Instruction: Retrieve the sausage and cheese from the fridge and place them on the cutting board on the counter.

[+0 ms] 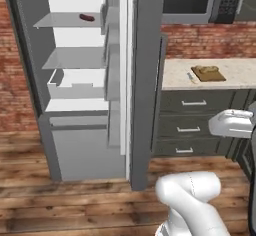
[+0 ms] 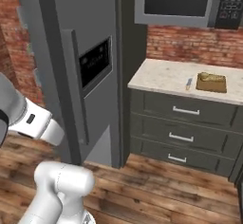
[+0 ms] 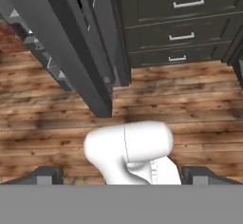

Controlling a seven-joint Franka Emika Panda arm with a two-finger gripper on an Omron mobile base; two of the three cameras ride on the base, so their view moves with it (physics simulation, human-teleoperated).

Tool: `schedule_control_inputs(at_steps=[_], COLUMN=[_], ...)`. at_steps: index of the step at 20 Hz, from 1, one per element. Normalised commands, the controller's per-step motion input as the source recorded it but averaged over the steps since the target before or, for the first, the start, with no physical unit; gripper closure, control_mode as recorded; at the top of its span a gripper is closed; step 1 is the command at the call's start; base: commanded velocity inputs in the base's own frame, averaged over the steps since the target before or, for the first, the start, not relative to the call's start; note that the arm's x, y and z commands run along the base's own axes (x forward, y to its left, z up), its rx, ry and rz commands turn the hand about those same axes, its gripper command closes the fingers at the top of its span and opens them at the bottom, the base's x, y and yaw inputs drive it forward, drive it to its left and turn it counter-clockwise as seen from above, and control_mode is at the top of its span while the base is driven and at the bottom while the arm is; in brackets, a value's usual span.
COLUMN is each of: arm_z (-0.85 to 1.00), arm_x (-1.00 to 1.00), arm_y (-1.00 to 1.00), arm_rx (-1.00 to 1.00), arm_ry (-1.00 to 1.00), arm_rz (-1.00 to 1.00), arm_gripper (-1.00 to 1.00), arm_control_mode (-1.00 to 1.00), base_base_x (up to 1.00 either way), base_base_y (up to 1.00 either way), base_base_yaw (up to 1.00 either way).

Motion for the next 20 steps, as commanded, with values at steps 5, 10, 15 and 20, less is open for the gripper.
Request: schedule_control_inputs(at_steps=[5,10,15,20], arm_z=[0.00,0.00,0.00,0.00], arm_x=[0.00,0.00,0.00,0.00], arm_y=[0.00,0.00,0.00,0.00], arm_rx=[0.00,0.00,0.00,0.00], arm_ry=[0.00,0.00,0.00,0.00], arm_rz=[0.00,0.00,0.00,0.00], arm_gripper=[-1.00,-1.00,-1.00,-1.00], arm_control_mode=[1.00,1.00,1.00,1.00], base_base_x=[-0.04,0.24,0.29,0.86], base_base_y=[0.92,1.00,0.52,0.20], base_base_yaw=[-0.05,-0.06,-0.10,-0.13])
